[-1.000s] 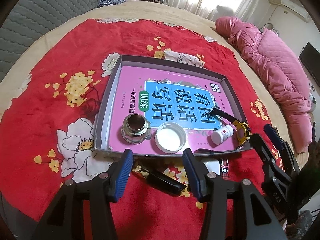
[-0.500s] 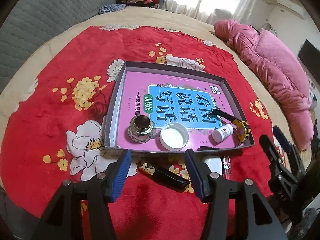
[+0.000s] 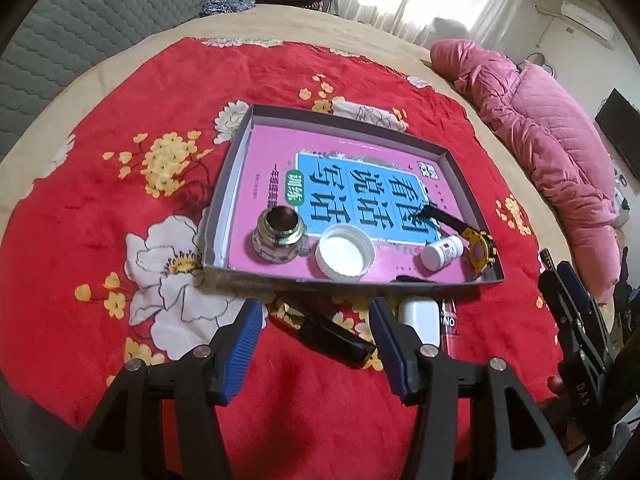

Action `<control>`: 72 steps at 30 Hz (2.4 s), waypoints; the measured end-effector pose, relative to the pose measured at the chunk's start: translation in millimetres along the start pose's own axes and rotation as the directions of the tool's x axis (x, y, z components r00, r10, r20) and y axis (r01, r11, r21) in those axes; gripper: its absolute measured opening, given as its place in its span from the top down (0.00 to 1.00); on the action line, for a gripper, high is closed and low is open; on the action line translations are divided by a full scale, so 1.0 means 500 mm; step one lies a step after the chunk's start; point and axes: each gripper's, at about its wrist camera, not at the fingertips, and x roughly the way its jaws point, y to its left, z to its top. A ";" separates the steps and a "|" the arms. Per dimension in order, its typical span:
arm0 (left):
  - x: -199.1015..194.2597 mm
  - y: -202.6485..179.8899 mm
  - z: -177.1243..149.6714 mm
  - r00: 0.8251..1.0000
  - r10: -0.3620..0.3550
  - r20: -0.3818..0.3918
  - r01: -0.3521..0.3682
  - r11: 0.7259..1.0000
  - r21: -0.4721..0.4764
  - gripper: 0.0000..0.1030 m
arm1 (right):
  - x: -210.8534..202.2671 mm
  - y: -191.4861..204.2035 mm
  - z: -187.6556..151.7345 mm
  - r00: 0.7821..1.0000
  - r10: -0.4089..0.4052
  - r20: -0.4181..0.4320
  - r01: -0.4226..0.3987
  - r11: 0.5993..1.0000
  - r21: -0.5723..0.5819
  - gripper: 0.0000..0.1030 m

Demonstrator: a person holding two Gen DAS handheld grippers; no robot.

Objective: Organize rigid objects
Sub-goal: 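Withdraw both tools from the box back toward the earbud case and lighter, then move left tool toward the white earbud case while right tool approaches the red lighter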

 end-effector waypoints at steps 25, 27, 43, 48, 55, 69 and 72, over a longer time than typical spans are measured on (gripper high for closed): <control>0.006 -0.005 -0.036 0.999 -0.007 -0.040 0.007 1.000 0.018 0.46 | 0.003 0.016 -0.023 0.994 0.007 -0.109 -0.006 1.000 0.010 0.27; 0.005 -0.004 -0.039 0.999 -0.005 -0.044 0.006 1.000 0.016 0.46 | 0.006 0.017 -0.025 0.993 0.006 -0.122 -0.004 1.000 0.010 0.27; 0.025 -0.008 -0.076 0.994 0.008 -0.113 -0.008 1.000 0.005 0.46 | 0.012 0.037 -0.044 0.980 0.035 -0.197 -0.034 0.999 0.007 0.27; 0.033 -0.009 -0.083 0.991 0.008 -0.134 -0.008 1.000 0.003 0.46 | 0.022 0.035 -0.051 0.973 0.023 -0.229 -0.022 1.000 0.006 0.27; 0.039 -0.006 -0.088 0.990 0.006 -0.143 -0.007 1.000 -0.002 0.46 | 0.046 0.036 -0.068 0.956 0.015 -0.291 -0.018 1.000 -0.010 0.27; 0.055 -0.004 -0.089 0.988 0.013 -0.157 -0.015 1.000 -0.016 0.46 | 0.095 0.046 -0.102 0.914 0.002 -0.405 -0.023 0.999 -0.048 0.27; 0.055 0.000 -0.086 0.988 0.011 -0.155 -0.015 1.000 -0.025 0.46 | 0.107 0.049 -0.111 0.902 -0.006 -0.432 -0.022 0.998 -0.059 0.27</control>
